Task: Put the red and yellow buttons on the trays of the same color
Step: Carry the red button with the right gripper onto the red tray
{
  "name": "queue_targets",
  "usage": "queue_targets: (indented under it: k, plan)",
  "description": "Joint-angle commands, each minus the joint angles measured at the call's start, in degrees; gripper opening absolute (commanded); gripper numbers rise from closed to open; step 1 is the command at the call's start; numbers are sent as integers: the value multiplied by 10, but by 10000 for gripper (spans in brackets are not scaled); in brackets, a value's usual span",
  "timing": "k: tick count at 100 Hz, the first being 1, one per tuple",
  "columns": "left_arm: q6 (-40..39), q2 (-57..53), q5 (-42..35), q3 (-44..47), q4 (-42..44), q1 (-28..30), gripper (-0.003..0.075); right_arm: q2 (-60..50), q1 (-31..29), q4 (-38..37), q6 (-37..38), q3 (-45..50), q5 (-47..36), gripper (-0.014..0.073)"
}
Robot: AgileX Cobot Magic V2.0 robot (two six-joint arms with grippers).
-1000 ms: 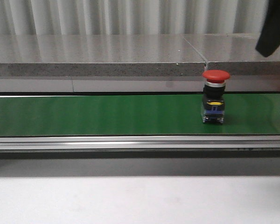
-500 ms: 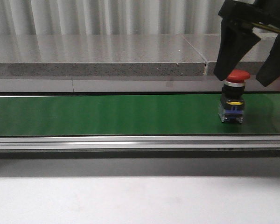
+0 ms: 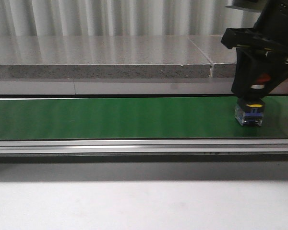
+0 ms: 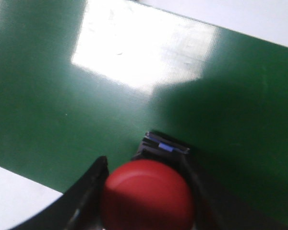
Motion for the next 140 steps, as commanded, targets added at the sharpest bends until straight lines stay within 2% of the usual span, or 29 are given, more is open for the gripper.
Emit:
queue_targets:
  k: [1, 15, 45, 69, 84, 117, 140]
  plan:
    - [-1, 4, -42, -15, -7, -5, -20, -26, -3, 2, -5, -17, -24, 207]
    - [-1, 4, -42, -15, -7, -5, -20, -36, -31, 1, 3, -37, -15, 207]
    - [-1, 4, -42, -15, -7, -5, -20, -34, -149, -25, 6, -148, 20, 207]
    - [-1, 4, -42, -15, -7, -5, -20, -29, -254, -40, 20, -165, -23, 207]
    - [-1, 4, -42, -15, -7, -5, -20, 3, -299, -40, 21, -188, 9, 206]
    - [-1, 4, -42, -15, -7, -5, -20, 119, -332, -38, 41, -301, 31, 206]
    - [-1, 4, -42, -15, -7, -5, -20, 182, -335, -38, 50, -330, -4, 206]
